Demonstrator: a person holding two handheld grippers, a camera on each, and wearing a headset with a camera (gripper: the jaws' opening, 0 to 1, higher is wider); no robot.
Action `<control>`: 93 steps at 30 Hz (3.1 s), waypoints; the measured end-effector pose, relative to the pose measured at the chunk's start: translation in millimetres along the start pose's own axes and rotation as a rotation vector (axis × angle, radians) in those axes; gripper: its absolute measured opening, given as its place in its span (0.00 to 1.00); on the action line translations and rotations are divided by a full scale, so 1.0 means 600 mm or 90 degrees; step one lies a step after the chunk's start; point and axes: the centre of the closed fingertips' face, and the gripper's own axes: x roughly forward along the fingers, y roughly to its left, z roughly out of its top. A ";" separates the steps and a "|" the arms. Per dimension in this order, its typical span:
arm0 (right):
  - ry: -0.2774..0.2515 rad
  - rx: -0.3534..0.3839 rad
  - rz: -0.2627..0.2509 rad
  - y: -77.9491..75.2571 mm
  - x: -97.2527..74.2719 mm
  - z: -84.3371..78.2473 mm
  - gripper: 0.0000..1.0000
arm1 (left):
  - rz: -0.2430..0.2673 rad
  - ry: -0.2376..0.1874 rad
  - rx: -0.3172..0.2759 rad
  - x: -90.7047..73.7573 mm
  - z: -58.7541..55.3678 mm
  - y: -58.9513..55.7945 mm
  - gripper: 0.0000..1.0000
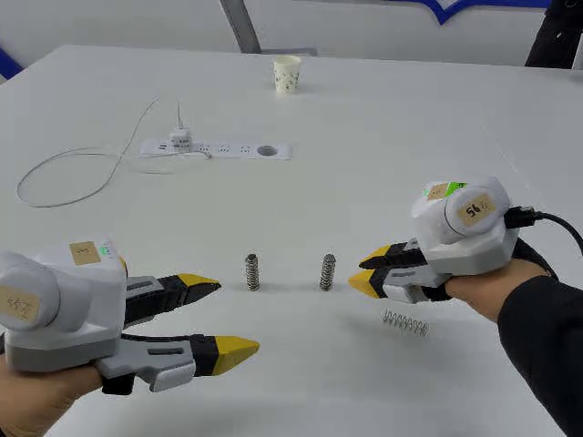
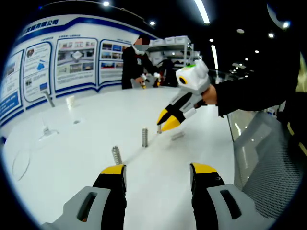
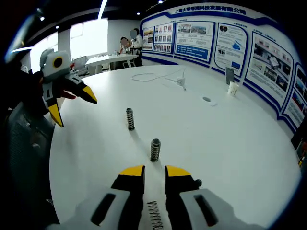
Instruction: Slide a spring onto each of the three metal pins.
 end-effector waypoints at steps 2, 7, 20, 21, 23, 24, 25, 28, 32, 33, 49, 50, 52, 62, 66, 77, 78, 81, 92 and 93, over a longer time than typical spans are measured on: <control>0.000 -0.001 0.000 0.002 -0.006 -0.004 0.17 | -0.001 0.001 0.001 0.000 0.000 -0.001 0.54; 0.003 -0.002 0.001 0.006 -0.019 -0.017 0.18 | -0.002 0.001 0.002 0.000 0.000 -0.001 0.54; 0.024 0.006 -0.006 0.001 -0.045 -0.065 0.18 | -0.006 0.003 0.007 0.002 0.003 -0.006 0.54; 0.029 0.007 -0.007 0.000 -0.046 -0.072 0.18 | -0.006 0.003 0.007 0.002 0.003 -0.006 0.54; 0.036 0.009 -0.008 0.000 -0.047 -0.082 0.18 | -0.007 0.003 0.008 0.002 0.003 -0.006 0.54; 0.039 0.012 -0.007 0.001 -0.048 -0.088 0.18 | -0.007 0.004 0.008 0.002 0.003 -0.007 0.54; 0.040 0.012 -0.007 0.001 -0.049 -0.091 0.18 | -0.007 0.004 0.008 0.002 0.002 -0.007 0.54; 0.045 0.015 -0.006 0.001 -0.050 -0.102 0.18 | -0.007 0.005 0.009 0.002 0.002 -0.008 0.53; 0.050 0.021 -0.005 -0.002 -0.051 -0.116 0.18 | -0.008 0.006 0.010 0.003 0.003 -0.009 0.53; 0.050 0.022 -0.005 -0.003 -0.051 -0.118 0.18 | -0.008 0.006 0.010 0.003 0.004 -0.010 0.53; 0.062 0.036 0.007 -0.004 -0.054 -0.157 0.17 | -0.009 0.009 0.009 0.005 0.001 -0.010 0.52; 0.061 0.034 0.009 -0.003 -0.053 -0.157 0.17 | -0.009 0.009 0.009 0.005 0.001 -0.010 0.52; 0.061 0.028 0.012 0.000 -0.052 -0.158 0.17 | -0.010 0.009 0.009 0.005 0.000 -0.010 0.52; 0.061 0.028 0.016 0.001 -0.051 -0.159 0.12 | -0.008 0.010 0.009 0.005 0.000 -0.010 0.51; 0.060 0.024 0.020 0.005 -0.055 -0.153 0.11 | -0.010 0.010 0.009 0.007 0.000 -0.012 0.51; 0.052 -0.003 0.037 0.022 -0.062 -0.123 0.11 | -0.032 0.017 0.027 0.020 0.004 -0.026 0.50; 0.051 -0.012 0.040 0.025 -0.062 -0.117 0.11 | -0.036 0.018 0.030 0.023 0.006 -0.028 0.50; 0.046 -0.028 0.049 0.031 -0.062 -0.103 0.11 | -0.046 0.020 0.039 0.031 0.010 -0.034 0.50; 0.030 -0.078 0.076 0.057 -0.065 -0.046 0.11 | -0.078 0.038 0.076 0.063 0.011 -0.045 0.49; 0.029 -0.083 0.077 0.059 -0.065 -0.043 0.11 | -0.079 0.039 0.078 0.065 0.011 -0.045 0.48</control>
